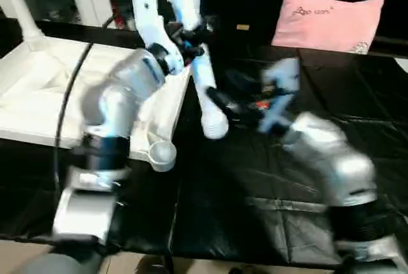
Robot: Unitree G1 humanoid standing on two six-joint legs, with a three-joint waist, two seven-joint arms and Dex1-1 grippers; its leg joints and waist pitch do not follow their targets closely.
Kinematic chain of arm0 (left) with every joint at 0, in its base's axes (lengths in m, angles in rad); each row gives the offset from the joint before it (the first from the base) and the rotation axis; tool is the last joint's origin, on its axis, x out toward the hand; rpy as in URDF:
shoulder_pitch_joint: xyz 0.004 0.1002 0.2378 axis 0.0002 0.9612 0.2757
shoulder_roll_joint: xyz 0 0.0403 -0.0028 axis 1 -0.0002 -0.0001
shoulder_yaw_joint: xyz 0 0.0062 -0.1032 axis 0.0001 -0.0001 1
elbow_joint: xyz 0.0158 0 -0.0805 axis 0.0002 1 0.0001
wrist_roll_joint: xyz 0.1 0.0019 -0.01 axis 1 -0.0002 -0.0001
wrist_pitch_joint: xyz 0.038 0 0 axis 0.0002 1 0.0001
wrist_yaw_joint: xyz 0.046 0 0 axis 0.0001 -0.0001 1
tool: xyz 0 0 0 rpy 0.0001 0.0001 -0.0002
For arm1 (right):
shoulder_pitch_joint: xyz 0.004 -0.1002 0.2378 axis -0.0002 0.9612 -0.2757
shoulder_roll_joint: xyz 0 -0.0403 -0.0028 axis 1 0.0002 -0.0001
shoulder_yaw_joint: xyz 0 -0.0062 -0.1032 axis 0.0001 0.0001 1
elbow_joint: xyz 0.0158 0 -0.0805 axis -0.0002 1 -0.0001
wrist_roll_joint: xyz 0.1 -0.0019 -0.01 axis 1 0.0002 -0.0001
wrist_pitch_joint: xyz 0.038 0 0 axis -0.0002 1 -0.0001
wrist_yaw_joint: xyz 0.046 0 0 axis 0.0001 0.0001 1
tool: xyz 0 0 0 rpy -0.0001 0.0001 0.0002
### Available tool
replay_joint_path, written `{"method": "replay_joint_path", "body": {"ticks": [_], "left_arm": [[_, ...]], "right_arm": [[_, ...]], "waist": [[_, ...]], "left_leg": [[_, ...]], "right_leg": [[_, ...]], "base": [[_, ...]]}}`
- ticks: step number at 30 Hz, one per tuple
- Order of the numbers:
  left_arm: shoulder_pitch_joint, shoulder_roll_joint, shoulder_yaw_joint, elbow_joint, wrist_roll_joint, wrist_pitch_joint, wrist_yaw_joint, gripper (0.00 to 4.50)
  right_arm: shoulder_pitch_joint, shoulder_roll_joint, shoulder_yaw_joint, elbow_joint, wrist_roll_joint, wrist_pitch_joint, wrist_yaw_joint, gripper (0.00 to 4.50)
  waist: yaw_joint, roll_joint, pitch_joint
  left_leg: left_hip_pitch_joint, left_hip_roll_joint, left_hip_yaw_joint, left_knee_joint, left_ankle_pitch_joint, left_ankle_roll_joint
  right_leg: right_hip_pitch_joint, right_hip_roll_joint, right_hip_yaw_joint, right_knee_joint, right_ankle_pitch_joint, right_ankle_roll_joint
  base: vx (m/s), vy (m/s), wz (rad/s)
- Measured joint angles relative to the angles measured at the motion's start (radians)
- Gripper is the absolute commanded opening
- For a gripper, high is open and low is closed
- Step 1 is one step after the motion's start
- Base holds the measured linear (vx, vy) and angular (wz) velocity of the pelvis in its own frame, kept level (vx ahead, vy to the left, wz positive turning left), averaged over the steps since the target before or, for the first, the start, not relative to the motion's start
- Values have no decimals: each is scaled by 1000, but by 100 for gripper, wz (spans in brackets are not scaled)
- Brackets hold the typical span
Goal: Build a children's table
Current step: Pick table leg
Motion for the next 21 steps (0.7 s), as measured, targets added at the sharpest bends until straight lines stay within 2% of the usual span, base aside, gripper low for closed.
{"method": "replay_joint_path", "body": {"ticks": [4, 12, 13, 17, 21], "left_arm": [[-14, 34, -24, -25, -69, 82, -112, 175], [-31, 71, -30, -86, -181, 162, -314, 175], [-31, 74, -30, -102, -195, 164, -334, 175], [-29, 77, -42, -150, -219, 171, -405, 175], [-21, 79, -48, -175, -234, 181, -453, 175]], "right_arm": [[-28, -62, -21, 8, 64, 87, 81, 381], [-36, -157, -4, 11, 172, 199, 286, 381], [-36, -163, 4, 12, 178, 210, 309, 352], [-31, -176, 57, 6, 185, 226, 379, 325], [-23, -178, 80, -1, 195, 233, 416, 281]], "waist": [[6, 0, 0], [12, 0, 0], [12, 0, 0], [14, 0, 0], [14, 0, 0]], "left_leg": [[0, 0, 0, 0, 0, 0], [1, 0, 0, 0, 0, 0], [1, 0, 0, 0, 0, 0], [1, 0, 0, 0, 0, 0], [1, 0, 0, 0, 0, 0]], "right_leg": [[0, 0, 0, 1, 0, -1], [0, 0, 0, 1, 1, -2], [0, 0, 0, 1, 1, -2], [0, 0, 0, 1, 1, -2], [0, 0, 0, 1, 2, -3]], "base": [[0, 0, 0], [0, 0, 0], [0, 0, 0], [0, 0, 0], [0, 0, 0]]}}
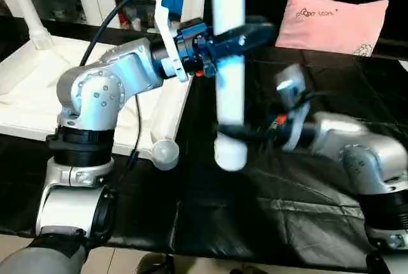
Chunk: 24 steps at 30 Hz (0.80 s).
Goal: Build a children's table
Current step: Pick table leg
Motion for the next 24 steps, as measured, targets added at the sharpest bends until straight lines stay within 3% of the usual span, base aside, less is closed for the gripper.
{"method": "replay_joint_path", "body": {"ticks": [7, 21, 22, 24], "left_arm": [[0, 4, -2, -1, -4, 7, -42, 175], [6, 1, -2, -1, -3, 11, -46, 175], [6, -5, 6, 1, -3, 12, -36, 210], [6, -22, 36, 12, -3, 11, -1, 231]], "right_arm": [[0, 0, 14, -2, 13, 3, 30, 216], [10, 1, 18, -13, 12, -4, 33, 199], [10, 4, 16, -12, 12, -8, 28, 199], [10, 13, 0, -9, 12, -21, 12, 199]], "waist": [[0, 0, 0], [0, 0, 0], [0, 0, 0], [0, 0, 0]], "left_leg": [[0, 0, 0, 0, 0, 0], [0, 0, 0, 0, 0, 0], [0, 0, 0, 0, 0, 0], [0, 0, 0, 0, 0, 0]], "right_leg": [[0, 0, 0, 0, 0, -1], [0, 0, 0, 0, 1, -1], [0, 0, 0, 0, 1, -2], [0, 0, 0, 0, 1, -2]], "base": [[0, 0, 0], [0, 0, 0], [0, 0, 0], [0, 0, 0]]}}
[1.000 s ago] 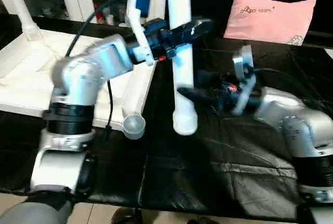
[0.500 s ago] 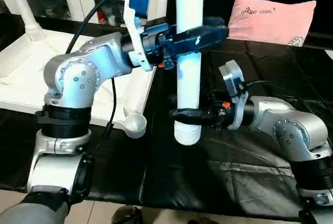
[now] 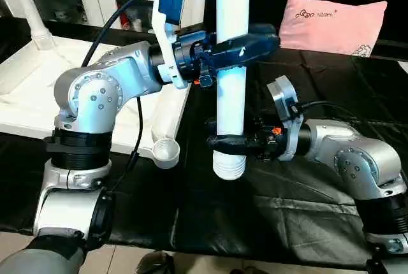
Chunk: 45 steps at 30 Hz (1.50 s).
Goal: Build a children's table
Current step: Pick table leg
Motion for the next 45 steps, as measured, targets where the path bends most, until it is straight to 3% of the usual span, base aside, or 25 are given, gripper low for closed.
{"method": "replay_joint_path", "body": {"ticks": [3, 6, 16, 18, 22, 29, 37, 40, 45], "left_arm": [[0, -29, 17, 6, 3, -26, 42, 254], [7, -46, 16, 1, 62, -114, 100, 276], [32, -212, 19, -32, 212, -243, 430, 276], [32, -235, 1, -31, 286, -278, 534, 243], [32, -270, 8, -13, 359, -315, 656, 229], [33, -267, -20, -14, 436, -339, 703, 185], [35, -284, 13, -14, 431, -334, 721, 177], [34, -271, 37, -4, 401, -319, 707, 177], [32, -202, 43, 61, 338, -259, 590, 173]], "right_arm": [[0, 20, -2, 6, -22, -13, -39, 195], [-6, 77, -2, 25, -83, -65, -147, 195], [-23, 214, -6, 55, -231, -156, -454, 193], [-26, 243, -11, 63, -264, -171, -517, 193], [-31, 278, -12, 86, -295, -181, -586, 193], [-31, 317, -1, 88, -342, -190, -652, 193], [-31, 333, 8, 89, -360, -204, -668, 193], [-31, 334, 4, 89, -352, -201, -662, 263], [-58, 296, -38, 63, -271, -183, -579, 303]], "waist": [[1, -1, 0], [-2, -1, -1], [-1, -1, -1], [-5, -1, -1], [-8, -1, -1], [-10, -1, -1], [-12, -1, -1], [-16, -1, -1], [-15, -1, -1]], "left_leg": [[0, 0, 0, 0, 0, 0], [0, 0, 0, 0, 1, -1], [-1, 0, 0, 0, 3, -4], [-1, 0, 0, 0, 3, -4], [-1, 0, 0, 0, 3, -4], [-1, 0, 0, 0, 3, -4], [-1, 0, 0, 0, 3, -4], [-1, 0, 0, 0, 3, -4], [-1, 0, 0, 0, 3, -4]], "right_leg": [[0, 0, 0, 0, 0, 0], [0, 0, 0, 0, 0, 1], [0, 0, 0, -1, -1, 2], [-1, 0, 0, -1, -3, 5], [-1, 0, 0, -1, -3, 6], [-1, 0, 0, -1, -3, 7], [-1, 0, 0, -1, -3, 7], [-1, 0, 0, -1, -3, 7], [-1, 0, 0, -1, -3, 7]], "base": [[0, 0, 0], [0, 0, 0], [0, 0, 0], [0, 0, 0], [0, 0, 0], [0, 0, 0], [0, 0, 0], [0, 0, 0], [0, 0, 0]]}}
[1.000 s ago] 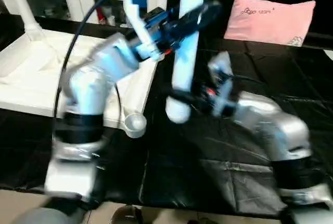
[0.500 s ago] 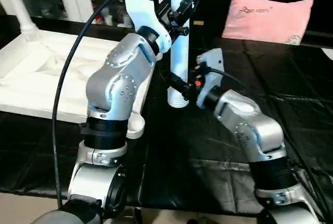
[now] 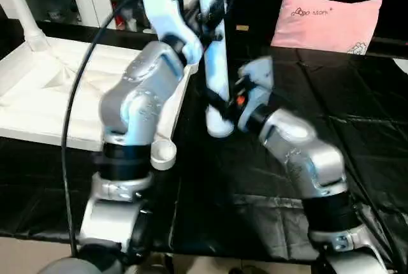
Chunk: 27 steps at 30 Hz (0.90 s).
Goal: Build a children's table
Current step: Pick table leg
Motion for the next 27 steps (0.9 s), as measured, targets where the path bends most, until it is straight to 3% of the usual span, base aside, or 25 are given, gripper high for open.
{"method": "replay_joint_path", "body": {"ticks": [3, 7, 9, 12, 13, 18, 27], "left_arm": [[-12, 71, 13, 20, -33, 38, -100, 172], [-45, 122, 26, 45, -74, 90, -212, 172], [-63, 149, 25, 49, -130, 136, -279, 172], [-84, 172, 32, 59, -185, 179, -346, 172], [-89, 180, 33, 63, -207, 195, -373, 172], [-94, 182, 33, 70, -268, 249, -459, 172], [-119, 162, 29, 67, -365, 332, -522, 172]], "right_arm": [[0, -65, -18, -4, 49, 48, 91, 339], [0, -112, -46, -4, 119, 125, 184, 353], [-1, -149, -46, -3, 152, 160, 241, 389], [-13, -183, -50, 1, 183, 190, 296, 392], [-25, -194, -50, 9, 199, 205, 321, 416], [-38, -231, -48, 29, 240, 251, 420, 445], [-70, -281, 3, 61, 273, 253, 618, 447]], "waist": [[0, 0, 0], [6, 0, 0], [10, 0, 0], [13, 0, 0], [13, 0, 0], [16, 0, 0], [19, 0, 0]], "left_leg": [[0, 0, 0, 0, 0, 0], [0, 0, 0, 0, 0, 0], [0, 0, 0, 0, 0, 0], [0, 0, 0, 0, 0, 0], [0, 0, 0, 0, 0, 0], [0, 0, 0, 0, 0, 0], [1, 0, 0, 0, 0, 0]], "right_leg": [[0, 0, 0, 0, 0, 0], [0, 0, 0, 1, 3, -5], [0, 0, 0, 1, 4, -6], [0, 0, 0, 1, 4, -6], [0, 0, 0, 1, 4, -6], [0, 0, 0, 1, 4, -6], [0, 0, 0, 1, 4, -7]], "base": [[0, 0, 0], [0, 0, 0], [0, 0, 0], [0, 0, 0], [0, 0, 0], [0, 0, 0], [0, 0, 0]]}}
